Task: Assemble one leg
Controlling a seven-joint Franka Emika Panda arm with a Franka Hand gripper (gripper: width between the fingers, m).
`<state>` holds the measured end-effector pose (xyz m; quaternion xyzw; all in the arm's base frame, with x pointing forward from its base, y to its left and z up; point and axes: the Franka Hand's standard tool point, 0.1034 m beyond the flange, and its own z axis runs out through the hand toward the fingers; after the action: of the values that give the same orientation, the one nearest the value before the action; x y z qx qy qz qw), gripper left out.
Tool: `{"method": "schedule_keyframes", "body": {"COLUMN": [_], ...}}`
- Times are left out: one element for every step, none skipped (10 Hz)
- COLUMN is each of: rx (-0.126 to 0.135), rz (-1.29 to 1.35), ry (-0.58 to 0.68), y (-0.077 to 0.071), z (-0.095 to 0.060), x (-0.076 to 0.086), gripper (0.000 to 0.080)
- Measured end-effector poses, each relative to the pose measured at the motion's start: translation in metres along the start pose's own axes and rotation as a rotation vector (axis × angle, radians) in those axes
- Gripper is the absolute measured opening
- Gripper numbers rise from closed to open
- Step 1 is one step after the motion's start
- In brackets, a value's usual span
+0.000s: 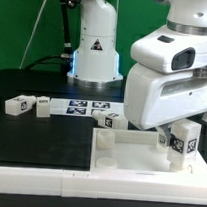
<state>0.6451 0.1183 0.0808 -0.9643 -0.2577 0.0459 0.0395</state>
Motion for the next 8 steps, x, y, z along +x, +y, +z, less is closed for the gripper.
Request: {"method": "schedule_keyframes", "body": {"rx": [0.000, 0.001, 0.001, 0.001, 0.005, 0.011, 0.014, 0.020], "rz": [0.000, 0.008, 0.034, 0.035, 0.055, 0.228, 0.343, 0.507], "ry": [0.000, 0.000, 0.000, 0.000, 0.002, 0.003, 0.003, 0.002], "y": [0.0001, 0.0000, 0.0000, 0.0011, 0.0038, 0.0035, 0.0038, 0.0038], "z": [0.0000, 0.0000, 0.0001, 0.0002, -0.0001, 0.0004, 0.0007, 0.0014], "x": [0.0000, 0.0000, 0.0000, -0.0004, -0.0010, -0.0012, -0.0015, -0.0016], "gripper": [0.0385, 0.0291, 0.0291, 0.0291, 0.0291, 0.0291, 0.0291, 0.0291]}}
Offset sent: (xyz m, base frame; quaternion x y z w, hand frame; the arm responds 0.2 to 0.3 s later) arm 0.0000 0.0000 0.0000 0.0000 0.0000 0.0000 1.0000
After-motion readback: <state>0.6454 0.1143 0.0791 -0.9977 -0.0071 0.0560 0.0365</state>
